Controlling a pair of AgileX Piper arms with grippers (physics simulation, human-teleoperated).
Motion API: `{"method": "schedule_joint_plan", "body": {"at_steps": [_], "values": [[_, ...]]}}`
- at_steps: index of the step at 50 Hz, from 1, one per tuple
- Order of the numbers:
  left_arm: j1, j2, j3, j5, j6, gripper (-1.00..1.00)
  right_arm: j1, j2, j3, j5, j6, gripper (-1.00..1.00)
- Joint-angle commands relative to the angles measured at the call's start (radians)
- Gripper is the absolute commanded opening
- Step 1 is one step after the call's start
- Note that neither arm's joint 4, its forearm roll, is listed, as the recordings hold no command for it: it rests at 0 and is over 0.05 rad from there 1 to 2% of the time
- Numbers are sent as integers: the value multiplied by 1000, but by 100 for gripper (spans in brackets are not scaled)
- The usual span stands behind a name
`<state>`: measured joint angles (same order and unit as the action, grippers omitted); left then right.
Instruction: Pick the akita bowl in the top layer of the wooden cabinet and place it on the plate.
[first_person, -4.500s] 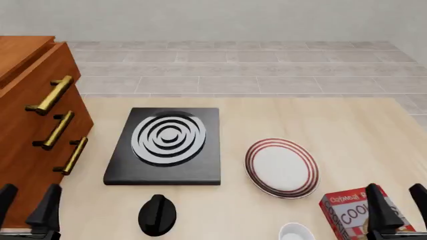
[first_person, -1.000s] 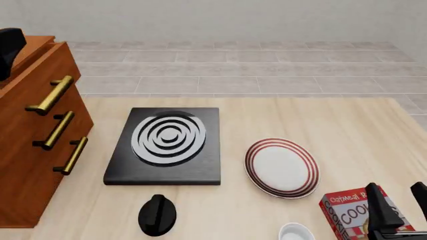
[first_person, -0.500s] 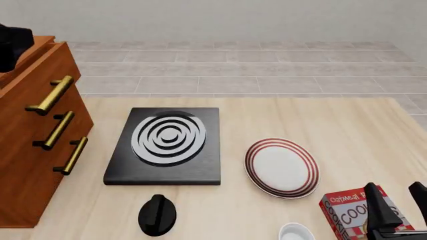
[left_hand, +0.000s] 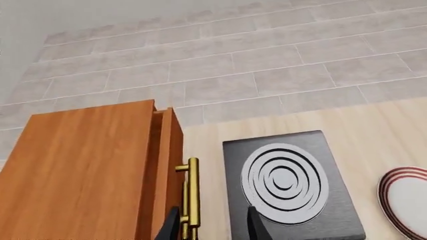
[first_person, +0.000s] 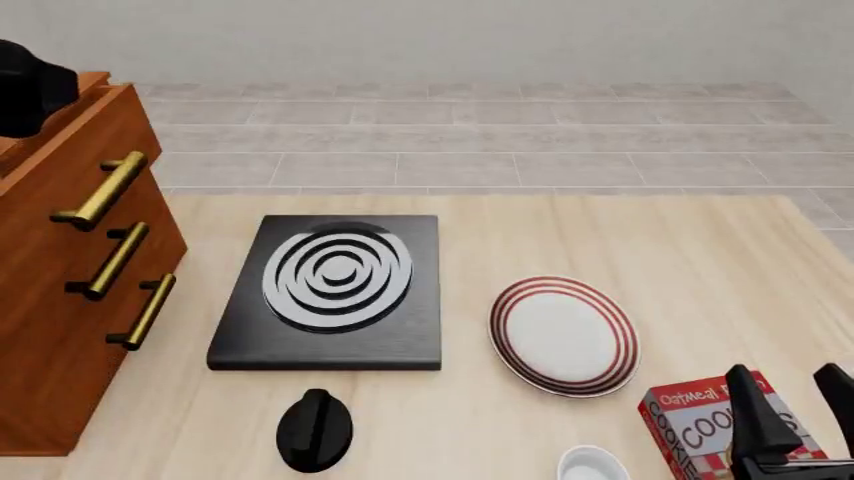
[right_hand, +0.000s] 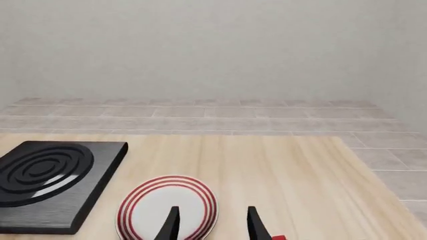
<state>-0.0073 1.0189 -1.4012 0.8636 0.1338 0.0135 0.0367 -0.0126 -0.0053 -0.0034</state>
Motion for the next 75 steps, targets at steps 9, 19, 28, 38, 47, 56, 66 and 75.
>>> {"method": "schedule_joint_plan", "body": {"at_steps": [9, 19, 28, 38, 47, 56, 66, 75], "values": [[41, 95, -146, 132, 87, 100, -5, -34, 1, 34, 4, 100], [76, 105, -143, 153, 139, 100, -5, -35, 1, 34, 3, 100], [108, 89, -114, 165, 168, 100, -5, -24, 1, 22, 3, 100], [130, 63, -70, 159, 171, 100, -6, 12, 1, -15, 3, 100], [157, 39, -6, 137, 168, 100, -5, 25, 1, -29, 2, 100], [183, 30, 49, 106, 165, 100, -4, 5, -1, -8, 1, 100], [199, 24, 95, 78, 172, 100, -4, -17, -2, 15, -1, 100], [222, 22, 123, 62, 180, 100, -4, -29, -2, 27, -1, 100]]}}
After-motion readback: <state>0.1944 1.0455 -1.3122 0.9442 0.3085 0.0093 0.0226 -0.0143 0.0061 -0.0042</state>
